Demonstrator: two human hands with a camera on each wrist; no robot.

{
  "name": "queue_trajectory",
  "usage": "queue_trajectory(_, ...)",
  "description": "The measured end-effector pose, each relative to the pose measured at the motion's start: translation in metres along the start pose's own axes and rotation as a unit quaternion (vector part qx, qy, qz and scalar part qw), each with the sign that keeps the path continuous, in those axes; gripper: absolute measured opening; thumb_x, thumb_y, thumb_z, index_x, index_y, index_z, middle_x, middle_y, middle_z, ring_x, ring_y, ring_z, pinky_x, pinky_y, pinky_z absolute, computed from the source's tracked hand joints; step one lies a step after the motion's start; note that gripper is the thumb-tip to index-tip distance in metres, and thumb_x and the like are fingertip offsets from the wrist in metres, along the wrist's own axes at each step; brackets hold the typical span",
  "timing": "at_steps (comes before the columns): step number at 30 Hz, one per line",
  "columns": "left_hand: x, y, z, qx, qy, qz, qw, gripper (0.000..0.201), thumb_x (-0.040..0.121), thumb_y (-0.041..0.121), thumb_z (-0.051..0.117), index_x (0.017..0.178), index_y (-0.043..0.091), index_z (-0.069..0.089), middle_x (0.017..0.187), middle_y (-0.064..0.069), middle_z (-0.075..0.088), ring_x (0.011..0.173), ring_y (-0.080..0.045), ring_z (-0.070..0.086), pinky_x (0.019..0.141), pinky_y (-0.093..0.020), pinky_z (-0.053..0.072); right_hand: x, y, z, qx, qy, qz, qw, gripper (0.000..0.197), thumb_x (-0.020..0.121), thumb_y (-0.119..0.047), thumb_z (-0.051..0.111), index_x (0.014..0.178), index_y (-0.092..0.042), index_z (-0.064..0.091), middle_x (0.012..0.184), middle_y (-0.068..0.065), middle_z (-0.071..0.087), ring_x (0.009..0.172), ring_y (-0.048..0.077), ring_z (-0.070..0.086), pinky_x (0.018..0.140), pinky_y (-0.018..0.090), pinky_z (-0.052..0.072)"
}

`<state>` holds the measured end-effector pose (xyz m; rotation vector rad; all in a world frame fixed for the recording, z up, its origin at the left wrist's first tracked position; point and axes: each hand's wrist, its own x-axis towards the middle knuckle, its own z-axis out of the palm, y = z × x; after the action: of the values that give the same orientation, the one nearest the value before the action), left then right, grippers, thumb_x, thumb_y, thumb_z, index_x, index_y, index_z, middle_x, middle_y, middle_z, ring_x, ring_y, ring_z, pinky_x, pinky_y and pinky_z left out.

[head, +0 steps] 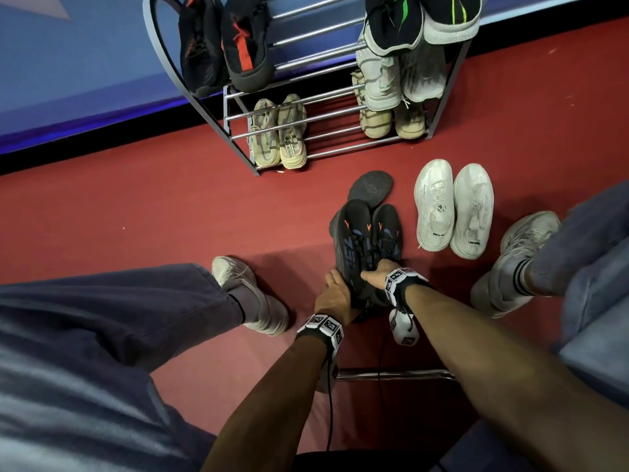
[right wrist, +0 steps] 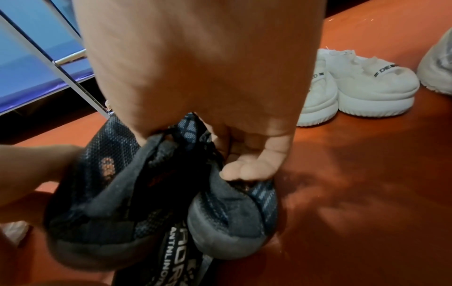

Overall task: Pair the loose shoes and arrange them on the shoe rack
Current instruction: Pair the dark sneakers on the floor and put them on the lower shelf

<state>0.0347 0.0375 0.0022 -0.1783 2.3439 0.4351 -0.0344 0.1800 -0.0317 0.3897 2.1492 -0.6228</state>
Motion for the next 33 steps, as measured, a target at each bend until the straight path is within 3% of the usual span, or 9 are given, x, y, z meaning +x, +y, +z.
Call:
queue_trajectory(9, 0.005, -0.01, 0.002, -0.099, -0.028, -0.003, 0.995, 0.133, 0.067, 0.036, 0.084, 0.155, 0.005, -0.011, 0.154, -0.016, 0.02, 0.135, -0.036, 0.042, 0.106, -0.046, 0.045, 0.002, 0.001, 0.003, 0.022, -0.003, -0.01, 1.0, 0.047, 0.089, -0.048, 0.058, 0.111, -0.006, 0.063, 0.113, 0.013, 0.066, 0.109, 0.032, 0.063, 0.091, 0.032, 0.048)
queue_trajectory(13, 0.016, -0.02, 0.006, -0.198, -0.012, -0.019, 0.98, 0.107, 0.062, 0.038, 0.089, 0.14, 0.016, 0.02, 0.135, -0.005, 0.044, 0.125, -0.027, 0.051, 0.102, -0.041, 0.048, 0.006, 0.014, 0.013, 0.033, 0.005, -0.024, 0.999, 0.036, 0.093, -0.047, 0.058, 0.088, -0.012, 0.06, 0.093, 0.006, 0.065, 0.105, 0.031, 0.064, 0.078, 0.027, 0.042)
queue_trajectory(17, 0.026, -0.025, 0.014, -0.25, -0.015, -0.033, 0.967, 0.111, 0.055, 0.048, 0.089, 0.14, 0.025, 0.021, 0.127, 0.005, 0.051, 0.119, -0.016, 0.051, 0.104, -0.038, 0.048, -0.004, 0.011, 0.018, 0.076, 0.059, 0.019, 0.995, 0.063, 0.088, -0.05, 0.067, 0.122, 0.0, 0.047, 0.118, 0.015, 0.064, 0.11, 0.033, 0.063, 0.086, 0.031, 0.047)
queue_trajectory(20, 0.035, -0.028, 0.026, -0.281, -0.006, -0.051, 0.958, 0.115, 0.041, 0.053, 0.088, 0.133, 0.033, 0.022, 0.123, 0.01, 0.052, 0.119, -0.017, 0.055, 0.104, -0.039, 0.049, 0.0, 0.002, 0.019, 0.064, 0.071, 0.041, 0.995, 0.08, 0.084, -0.049, 0.072, 0.129, 0.008, 0.039, 0.126, 0.02, 0.058, 0.114, 0.035, 0.061, 0.089, 0.034, 0.049)
queue_trajectory(24, 0.035, -0.027, 0.025, -0.275, -0.005, -0.035, 0.961, 0.115, 0.044, 0.049, 0.088, 0.136, 0.03, 0.021, 0.13, 0.006, 0.049, 0.12, -0.014, 0.052, 0.105, -0.036, 0.048, 0.006, -0.001, 0.011, 0.078, 0.036, 0.055, 0.995, 0.083, 0.08, -0.05, 0.076, 0.137, 0.002, 0.046, 0.137, 0.016, 0.054, 0.122, 0.031, 0.058, 0.1, 0.033, 0.047)
queue_trajectory(26, 0.048, -0.036, 0.04, -0.283, 0.0, -0.031, 0.959, 0.113, 0.042, 0.049, 0.09, 0.132, 0.034, 0.023, 0.126, 0.01, 0.049, 0.12, -0.015, 0.054, 0.103, -0.038, 0.05, 0.014, 0.005, 0.008, 0.113, -0.01, 0.046, 0.992, 0.089, 0.069, -0.057, 0.082, 0.135, -0.005, 0.053, 0.135, 0.011, 0.059, 0.122, 0.029, 0.058, 0.103, 0.032, 0.046)
queue_trajectory(29, 0.057, -0.042, 0.049, -0.294, -0.003, -0.037, 0.955, 0.112, 0.04, 0.047, 0.091, 0.13, 0.036, 0.024, 0.123, 0.012, 0.049, 0.12, -0.017, 0.055, 0.102, -0.038, 0.051, 0.063, 0.029, 0.027, 0.159, -0.005, 0.072, 0.985, 0.137, 0.012, -0.088, 0.075, 0.128, -0.016, 0.06, 0.126, 0.0, 0.067, 0.112, 0.022, 0.065, 0.103, 0.035, 0.047)
queue_trajectory(30, 0.051, -0.038, 0.043, -0.288, -0.001, -0.034, 0.957, 0.113, 0.042, 0.047, 0.09, 0.132, 0.034, 0.024, 0.123, 0.011, 0.05, 0.118, -0.015, 0.054, 0.103, -0.037, 0.05, 0.071, 0.033, 0.032, 0.167, -0.008, 0.082, 0.982, 0.138, 0.011, -0.088, 0.075, 0.127, -0.015, 0.06, 0.126, 0.0, 0.067, 0.112, 0.022, 0.065, 0.103, 0.036, 0.047)
queue_trajectory(33, 0.037, -0.029, 0.027, -0.289, 0.003, -0.024, 0.957, 0.115, 0.045, 0.048, 0.089, 0.137, 0.029, 0.023, 0.126, 0.009, 0.051, 0.118, -0.014, 0.054, 0.104, -0.036, 0.049, 0.034, 0.018, 0.022, 0.193, -0.005, 0.056, 0.98, 0.109, 0.049, -0.065, 0.088, 0.135, -0.007, 0.053, 0.13, 0.006, 0.061, 0.121, 0.028, 0.058, 0.105, 0.035, 0.044)
